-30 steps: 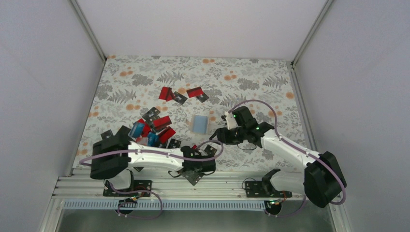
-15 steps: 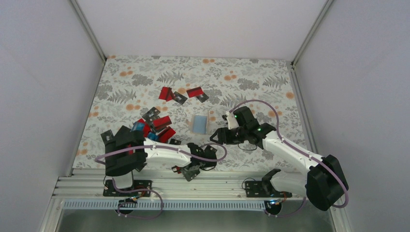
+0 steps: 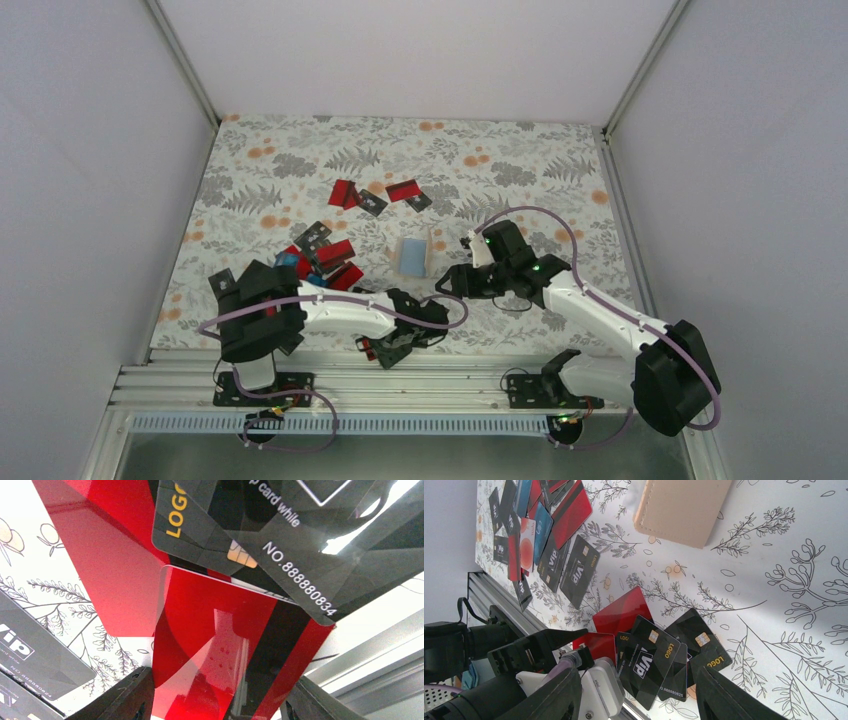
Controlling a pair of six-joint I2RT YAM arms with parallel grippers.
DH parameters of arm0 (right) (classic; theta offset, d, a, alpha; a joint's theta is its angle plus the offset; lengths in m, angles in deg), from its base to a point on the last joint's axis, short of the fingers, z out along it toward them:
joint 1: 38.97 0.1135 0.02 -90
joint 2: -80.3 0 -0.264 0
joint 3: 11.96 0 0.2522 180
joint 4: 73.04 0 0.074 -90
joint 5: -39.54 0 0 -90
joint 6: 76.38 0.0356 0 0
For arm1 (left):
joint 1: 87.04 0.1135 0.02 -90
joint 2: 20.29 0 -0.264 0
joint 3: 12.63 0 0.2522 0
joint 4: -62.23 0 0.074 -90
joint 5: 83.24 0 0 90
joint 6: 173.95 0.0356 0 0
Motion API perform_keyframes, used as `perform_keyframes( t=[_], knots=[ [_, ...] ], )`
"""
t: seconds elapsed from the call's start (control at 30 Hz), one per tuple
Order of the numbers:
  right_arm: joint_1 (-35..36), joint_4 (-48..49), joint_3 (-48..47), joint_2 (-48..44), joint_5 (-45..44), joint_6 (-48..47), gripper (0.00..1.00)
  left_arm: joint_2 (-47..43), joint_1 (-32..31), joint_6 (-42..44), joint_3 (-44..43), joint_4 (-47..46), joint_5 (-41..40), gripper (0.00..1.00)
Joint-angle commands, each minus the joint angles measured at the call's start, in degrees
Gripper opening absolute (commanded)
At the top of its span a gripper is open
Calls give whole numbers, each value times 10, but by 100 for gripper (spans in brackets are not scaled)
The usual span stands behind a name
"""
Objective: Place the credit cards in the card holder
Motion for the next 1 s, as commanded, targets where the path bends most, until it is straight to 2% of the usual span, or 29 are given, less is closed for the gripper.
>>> perform_keyframes(
  t=[0.0,0.53,0.97],
  knots=[
    [6,-8,0,-5,7,-7,59,19,12,2,22,-55,34,53],
    [6,-7,-7,-3,11,-5,58,-42,10,23,9,-70,94,38],
    [6,-1,-4,2,13,-6,57,-67,20,31,-20,-33,61,21]
  ],
)
